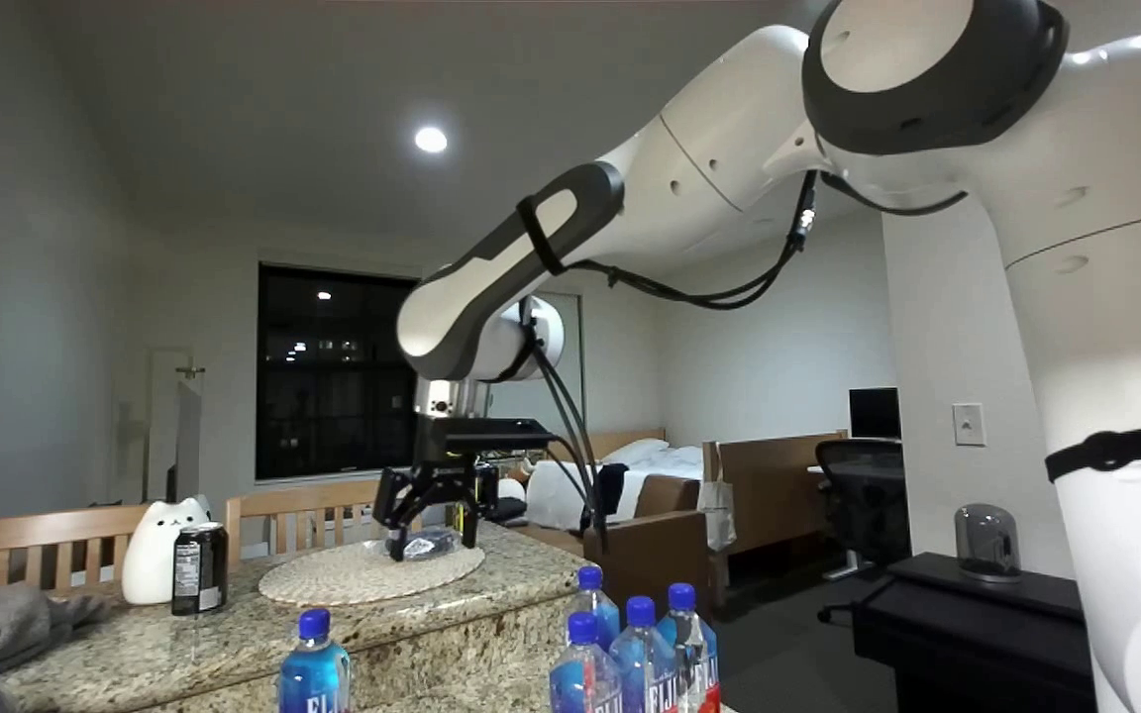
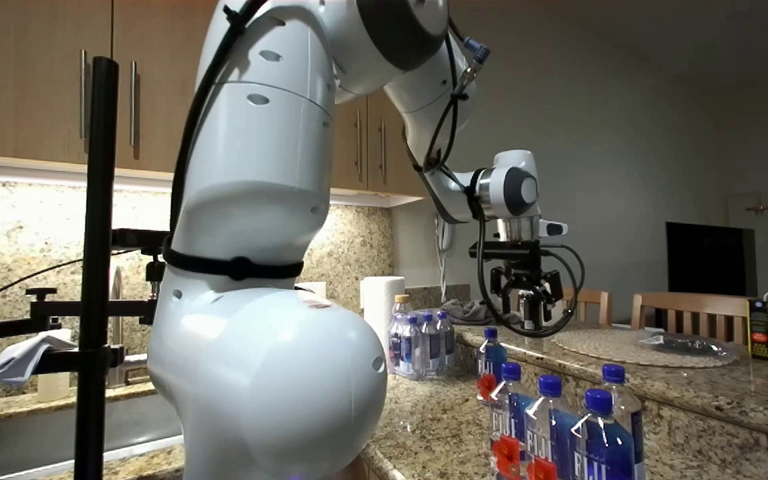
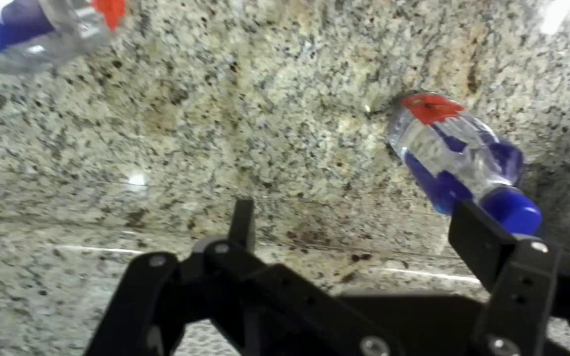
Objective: Line up the empty water bottles
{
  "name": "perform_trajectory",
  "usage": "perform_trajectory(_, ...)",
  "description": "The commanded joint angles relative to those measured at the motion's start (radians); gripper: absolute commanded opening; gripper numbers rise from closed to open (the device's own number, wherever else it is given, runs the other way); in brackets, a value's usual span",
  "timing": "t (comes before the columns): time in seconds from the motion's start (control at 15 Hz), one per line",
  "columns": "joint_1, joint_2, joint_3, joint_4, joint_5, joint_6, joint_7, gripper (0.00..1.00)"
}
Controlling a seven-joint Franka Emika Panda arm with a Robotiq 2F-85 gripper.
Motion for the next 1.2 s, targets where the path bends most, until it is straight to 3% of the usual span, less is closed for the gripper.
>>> perform_trajectory(0.0, 0.040, 0.139, 0.043, 0.142, 0.013, 0.025, -0.047, 1.00)
perform_trajectory(0.2, 0.071, 0.242, 0.067, 0.261, 0.021, -0.027, -0.049, 1.00)
perform_trajectory(0.27, 0.075, 0.179, 0.054, 0.183, 0.002, 0.005, -0.003, 1.00)
perform_trajectory(0.47, 0.090, 0.248, 0.057, 0.249, 0.003, 0.002, -0.004, 1.00)
perform_trajectory(1.13, 0.103, 0.341, 0.078, 0.307, -0.004, 0.018, -0.090, 1.00)
